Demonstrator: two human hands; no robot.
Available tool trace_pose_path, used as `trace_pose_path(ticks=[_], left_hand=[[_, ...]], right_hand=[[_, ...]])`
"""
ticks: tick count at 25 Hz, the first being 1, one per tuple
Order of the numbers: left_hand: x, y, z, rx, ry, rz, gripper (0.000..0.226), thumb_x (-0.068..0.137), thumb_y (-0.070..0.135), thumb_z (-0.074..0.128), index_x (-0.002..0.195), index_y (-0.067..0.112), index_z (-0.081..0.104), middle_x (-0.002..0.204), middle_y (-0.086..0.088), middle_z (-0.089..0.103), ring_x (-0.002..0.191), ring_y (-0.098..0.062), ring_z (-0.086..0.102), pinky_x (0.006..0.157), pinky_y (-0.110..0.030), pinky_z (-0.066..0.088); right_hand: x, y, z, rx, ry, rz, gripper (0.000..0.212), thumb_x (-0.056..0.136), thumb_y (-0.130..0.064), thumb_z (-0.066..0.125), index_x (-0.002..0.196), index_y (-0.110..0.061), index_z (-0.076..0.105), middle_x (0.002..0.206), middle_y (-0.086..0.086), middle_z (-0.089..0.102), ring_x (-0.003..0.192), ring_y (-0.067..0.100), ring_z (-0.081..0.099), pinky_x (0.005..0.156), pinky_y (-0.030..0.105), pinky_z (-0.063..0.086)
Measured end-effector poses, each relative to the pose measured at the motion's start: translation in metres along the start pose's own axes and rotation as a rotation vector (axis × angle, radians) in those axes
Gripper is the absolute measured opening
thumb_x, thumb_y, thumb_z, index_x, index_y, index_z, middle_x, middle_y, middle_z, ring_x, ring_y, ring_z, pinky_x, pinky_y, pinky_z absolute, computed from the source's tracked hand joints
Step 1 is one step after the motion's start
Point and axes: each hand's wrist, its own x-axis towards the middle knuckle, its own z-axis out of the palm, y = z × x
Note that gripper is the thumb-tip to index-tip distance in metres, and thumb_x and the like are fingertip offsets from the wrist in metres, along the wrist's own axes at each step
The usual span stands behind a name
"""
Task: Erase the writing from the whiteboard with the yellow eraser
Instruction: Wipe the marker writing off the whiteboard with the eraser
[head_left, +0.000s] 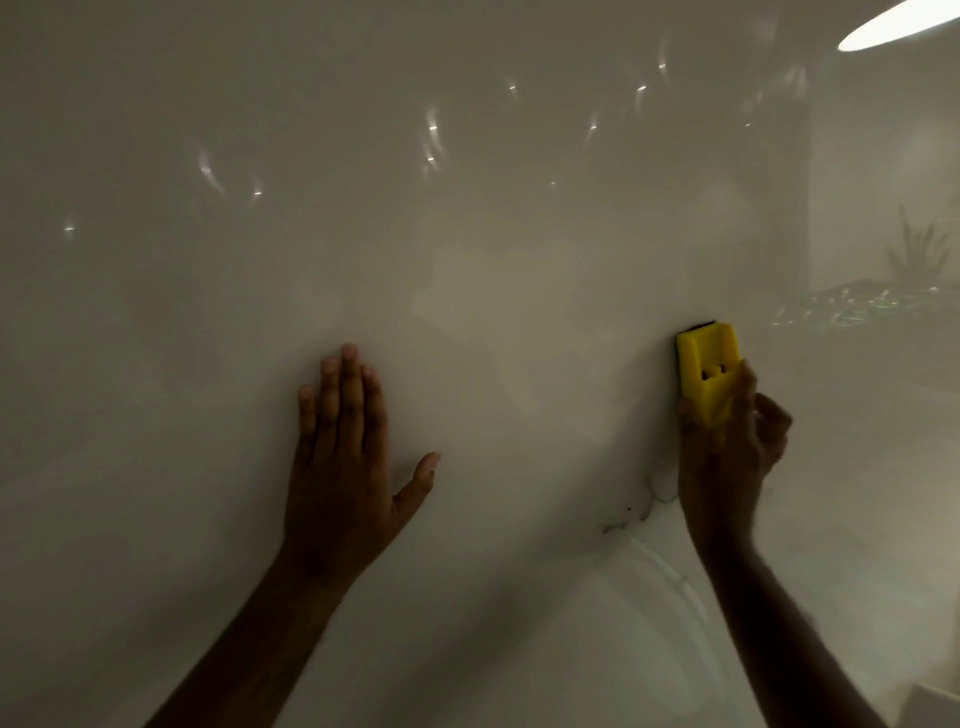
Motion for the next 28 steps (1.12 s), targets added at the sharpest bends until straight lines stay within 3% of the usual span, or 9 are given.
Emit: trace_pose_path(ticks=[2,6,9,12,16,19,23,28], left_hand=[[0.008,0.008,0.000,-0.012,0.013,-0.005,0.097,0.106,0.059,0.044,0.166,-0.012,0.018,0.176,-0.031,0.011,0.166,-0.045,0.009,0.136,-0.055,0.004],[0.013,0.015,0.002,-0.026,0.024,-0.009,0.096,0.107,0.060,0.043,0.166,-0.011,0.018,0.177,-0.031,0.012,0.167,-0.043,0.007,0.136,-0.054,0.004],[0.013,0.015,0.003,-0.033,0.023,-0.008,0.097,0.106,0.060,0.045,0.167,-0.011,0.018,0.177,-0.030,0.012,0.167,-0.041,0.006,0.136,-0.053,0.003],[0.014,0.018,0.004,-0.016,0.008,-0.023,0.098,0.106,0.060,0.044,0.167,-0.011,0.015,0.177,-0.030,0.009,0.167,-0.042,0.003,0.136,-0.054,0.002],[0.017,0.032,0.004,-0.027,-0.006,-0.055,0.100,0.106,0.063,0.041,0.166,-0.012,0.015,0.177,-0.030,0.004,0.167,-0.041,-0.002,0.136,-0.055,0.002],[0.020,0.049,0.007,-0.044,-0.005,-0.052,0.102,0.105,0.064,0.044,0.166,-0.013,0.016,0.177,-0.031,0.006,0.167,-0.042,0.001,0.136,-0.056,0.003],[0.023,0.059,0.009,-0.053,0.002,-0.025,0.102,0.104,0.062,0.049,0.166,-0.012,0.016,0.177,-0.032,0.010,0.167,-0.044,0.006,0.136,-0.056,0.004],[0.022,0.060,0.010,-0.045,0.001,-0.006,0.100,0.104,0.060,0.048,0.166,-0.011,0.016,0.177,-0.031,0.010,0.166,-0.046,0.011,0.136,-0.055,0.002]], right_hand=[[-0.032,-0.017,0.007,-0.015,-0.087,-0.069,0.073,0.101,-0.030,0.063,0.164,-0.033,0.027,0.140,0.016,0.039,0.121,0.035,0.041,0.101,0.055,0.044],[-0.041,-0.012,-0.003,-0.120,-0.173,-0.309,0.067,0.099,-0.039,0.059,0.159,-0.016,0.041,0.136,0.016,0.042,0.114,0.036,0.046,0.100,0.049,0.039],[-0.002,0.020,-0.011,-0.106,-0.091,-0.203,0.069,0.098,-0.036,0.056,0.161,-0.019,0.037,0.138,0.020,0.041,0.116,0.036,0.045,0.102,0.058,0.041],[0.045,0.047,-0.021,-0.029,-0.004,-0.024,0.070,0.099,-0.031,0.061,0.163,-0.026,0.033,0.138,0.025,0.041,0.123,0.040,0.045,0.104,0.058,0.044],[0.056,0.048,-0.019,-0.010,0.061,0.133,0.073,0.096,-0.042,0.059,0.162,-0.029,0.033,0.138,0.025,0.044,0.122,0.044,0.047,0.108,0.059,0.044],[0.003,0.020,-0.011,-0.003,-0.049,0.027,0.071,0.096,-0.034,0.058,0.162,-0.029,0.032,0.141,0.022,0.041,0.122,0.038,0.044,0.102,0.047,0.041],[-0.030,0.017,-0.018,-0.105,-0.213,-0.241,0.069,0.095,-0.031,0.067,0.158,-0.017,0.043,0.140,0.016,0.043,0.121,0.033,0.046,0.100,0.054,0.044],[0.032,0.066,-0.048,-0.080,-0.098,-0.050,0.070,0.094,-0.033,0.063,0.160,-0.023,0.040,0.137,0.019,0.046,0.121,0.036,0.049,0.102,0.046,0.044]])
